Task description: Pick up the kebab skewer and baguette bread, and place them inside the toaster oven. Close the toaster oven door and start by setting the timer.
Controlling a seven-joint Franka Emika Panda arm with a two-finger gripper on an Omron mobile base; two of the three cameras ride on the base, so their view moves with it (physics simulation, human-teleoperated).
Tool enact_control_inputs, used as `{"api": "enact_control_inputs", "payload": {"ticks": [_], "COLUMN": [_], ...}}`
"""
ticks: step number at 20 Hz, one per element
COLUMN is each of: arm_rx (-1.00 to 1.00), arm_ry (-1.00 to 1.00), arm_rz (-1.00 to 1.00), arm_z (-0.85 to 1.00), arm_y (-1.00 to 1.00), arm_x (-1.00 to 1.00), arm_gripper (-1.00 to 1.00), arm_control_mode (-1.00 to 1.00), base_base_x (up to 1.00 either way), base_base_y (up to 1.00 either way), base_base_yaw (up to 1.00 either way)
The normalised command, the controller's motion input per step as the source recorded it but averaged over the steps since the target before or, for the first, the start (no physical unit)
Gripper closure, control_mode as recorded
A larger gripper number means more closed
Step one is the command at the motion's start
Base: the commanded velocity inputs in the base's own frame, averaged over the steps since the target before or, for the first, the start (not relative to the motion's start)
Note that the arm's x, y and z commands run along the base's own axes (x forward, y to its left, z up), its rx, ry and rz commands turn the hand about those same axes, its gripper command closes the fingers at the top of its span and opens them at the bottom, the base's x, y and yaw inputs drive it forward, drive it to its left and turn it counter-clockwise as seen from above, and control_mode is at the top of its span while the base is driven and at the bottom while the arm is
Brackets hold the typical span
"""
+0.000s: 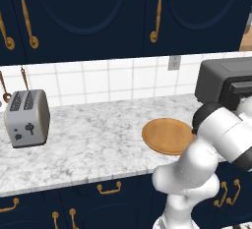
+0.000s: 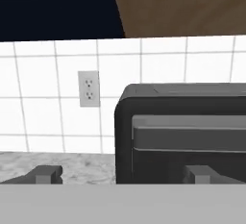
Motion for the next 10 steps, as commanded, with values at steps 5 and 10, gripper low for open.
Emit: {"api": "enact_control_inputs", "payload": {"ticks": [5, 10], "arm_rx": [0.0, 0.0], "arm_ry": [0.16, 0.1], "arm_rz": [-0.01, -0.07], "arm_z": [0.61, 0.41], "arm_y": [0.69, 0.71], "arm_x": [-0.14, -0.3], "arm_gripper": [-1.0, -1.0], "arm_control_mode": [-1.0, -1.0], "base_base_x": [0.0, 0.0], "base_base_y": [0.0, 0.0], "base_base_yaw": [0.0, 0.0]}}
